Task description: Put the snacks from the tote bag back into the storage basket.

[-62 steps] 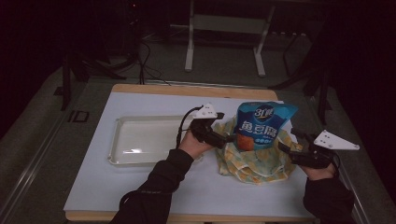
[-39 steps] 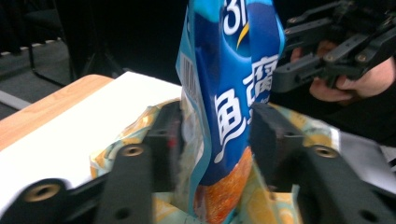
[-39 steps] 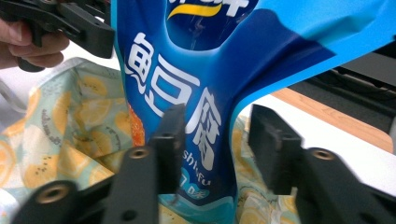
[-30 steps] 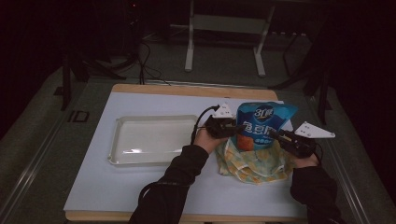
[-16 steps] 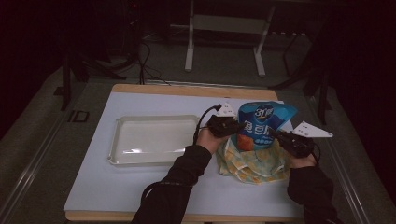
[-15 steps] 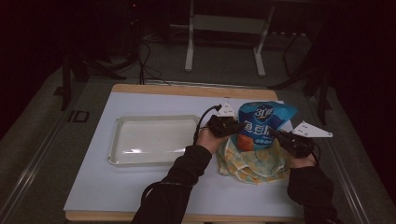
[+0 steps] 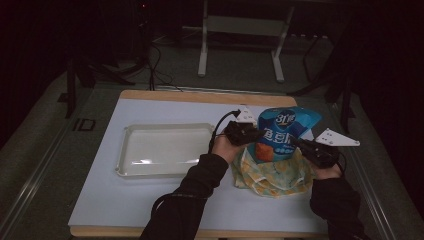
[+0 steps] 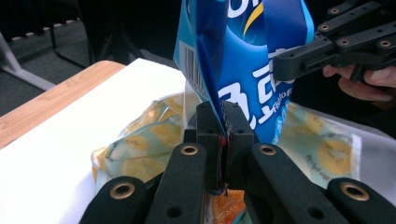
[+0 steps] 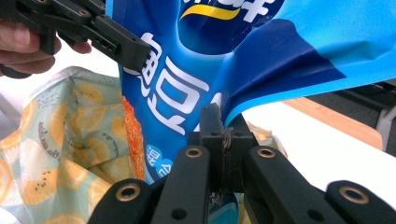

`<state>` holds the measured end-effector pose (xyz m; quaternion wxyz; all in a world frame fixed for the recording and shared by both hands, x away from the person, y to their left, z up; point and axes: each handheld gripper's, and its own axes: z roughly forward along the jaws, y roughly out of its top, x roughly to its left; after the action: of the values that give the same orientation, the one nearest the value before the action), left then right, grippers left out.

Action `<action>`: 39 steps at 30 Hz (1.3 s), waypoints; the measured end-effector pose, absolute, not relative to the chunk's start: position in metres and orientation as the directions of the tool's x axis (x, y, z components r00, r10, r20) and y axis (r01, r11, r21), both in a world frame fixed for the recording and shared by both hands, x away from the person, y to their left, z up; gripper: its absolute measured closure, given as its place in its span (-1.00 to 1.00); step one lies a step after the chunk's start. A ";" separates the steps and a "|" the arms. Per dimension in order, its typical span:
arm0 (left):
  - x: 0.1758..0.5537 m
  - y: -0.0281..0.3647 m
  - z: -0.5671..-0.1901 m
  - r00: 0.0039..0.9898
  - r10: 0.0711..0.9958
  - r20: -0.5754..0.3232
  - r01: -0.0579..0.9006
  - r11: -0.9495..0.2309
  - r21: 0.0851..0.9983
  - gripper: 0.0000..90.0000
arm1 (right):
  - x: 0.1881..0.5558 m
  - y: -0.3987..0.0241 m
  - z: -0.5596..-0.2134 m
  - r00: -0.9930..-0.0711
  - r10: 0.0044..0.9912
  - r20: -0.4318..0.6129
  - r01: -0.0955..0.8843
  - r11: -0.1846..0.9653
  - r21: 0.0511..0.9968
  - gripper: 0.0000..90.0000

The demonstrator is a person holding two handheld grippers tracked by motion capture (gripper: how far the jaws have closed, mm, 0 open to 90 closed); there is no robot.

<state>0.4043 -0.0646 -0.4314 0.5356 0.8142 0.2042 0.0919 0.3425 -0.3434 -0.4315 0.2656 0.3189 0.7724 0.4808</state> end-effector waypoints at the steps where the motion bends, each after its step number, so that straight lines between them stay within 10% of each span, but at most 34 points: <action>1: 0.404 -0.065 -0.430 0.899 0.432 -0.065 0.230 -0.342 0.911 0.97 | 0.342 -0.343 -0.431 -0.656 0.748 -0.099 0.238 0.330 0.913 0.99; 39: 0.395 -0.055 -0.351 0.892 0.452 -0.026 0.184 -0.309 0.933 0.98 | 0.334 -0.332 -0.354 -0.627 0.759 -0.177 0.161 0.349 0.923 0.99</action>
<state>0.3951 -0.0555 -0.3514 0.5530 0.8000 0.1987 0.1212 0.3335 -0.3320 -0.3537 0.3085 0.3022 0.7610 0.4841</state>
